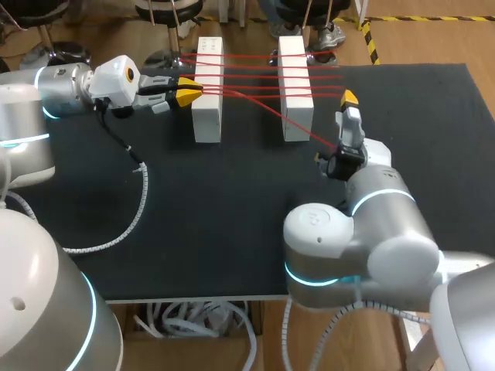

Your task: Grab the tape and strap the tape.

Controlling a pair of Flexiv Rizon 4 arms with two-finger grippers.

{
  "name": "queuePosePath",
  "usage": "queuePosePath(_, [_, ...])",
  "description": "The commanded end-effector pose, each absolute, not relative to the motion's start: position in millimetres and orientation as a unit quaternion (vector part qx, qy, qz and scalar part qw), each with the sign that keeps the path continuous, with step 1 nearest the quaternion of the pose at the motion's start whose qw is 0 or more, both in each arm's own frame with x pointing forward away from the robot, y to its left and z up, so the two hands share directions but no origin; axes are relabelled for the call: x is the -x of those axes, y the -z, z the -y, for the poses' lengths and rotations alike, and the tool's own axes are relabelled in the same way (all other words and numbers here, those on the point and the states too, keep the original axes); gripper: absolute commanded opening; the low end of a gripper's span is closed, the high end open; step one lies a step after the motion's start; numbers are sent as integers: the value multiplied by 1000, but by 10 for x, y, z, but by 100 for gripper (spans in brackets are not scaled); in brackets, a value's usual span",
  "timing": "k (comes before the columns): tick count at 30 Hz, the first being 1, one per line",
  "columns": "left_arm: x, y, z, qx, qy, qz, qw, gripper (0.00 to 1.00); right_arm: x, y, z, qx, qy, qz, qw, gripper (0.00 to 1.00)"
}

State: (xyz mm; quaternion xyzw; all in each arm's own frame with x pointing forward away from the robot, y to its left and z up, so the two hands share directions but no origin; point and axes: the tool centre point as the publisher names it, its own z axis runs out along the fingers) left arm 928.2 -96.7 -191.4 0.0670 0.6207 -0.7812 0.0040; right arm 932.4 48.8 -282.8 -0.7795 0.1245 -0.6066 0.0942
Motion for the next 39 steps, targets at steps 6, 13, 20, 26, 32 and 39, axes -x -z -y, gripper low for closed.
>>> queuePosePath(6, [-9293,1922,963,-68,782,-620,3,0,-9483,2832,-510,773,615,-133,83,75])
queuePosePath(13, [-9293,1922,963,-68,782,-620,3,0,-9488,2758,-418,771,618,-130,82,65])
queuePosePath(20, [-9293,1922,963,-68,782,-620,3,0,-9489,2722,-332,770,620,-126,80,62])
queuePosePath(26, [-9293,1922,963,-68,782,-620,3,0,-9502,2697,-267,769,621,-126,76,50])
queuePosePath(32, [-9293,1922,963,-68,782,-620,3,0,-9474,2714,-213,772,620,-119,73,50])
queuePosePath(39, [-9293,1922,963,-68,782,-620,3,0,-9418,2745,-185,776,617,-113,70,50])
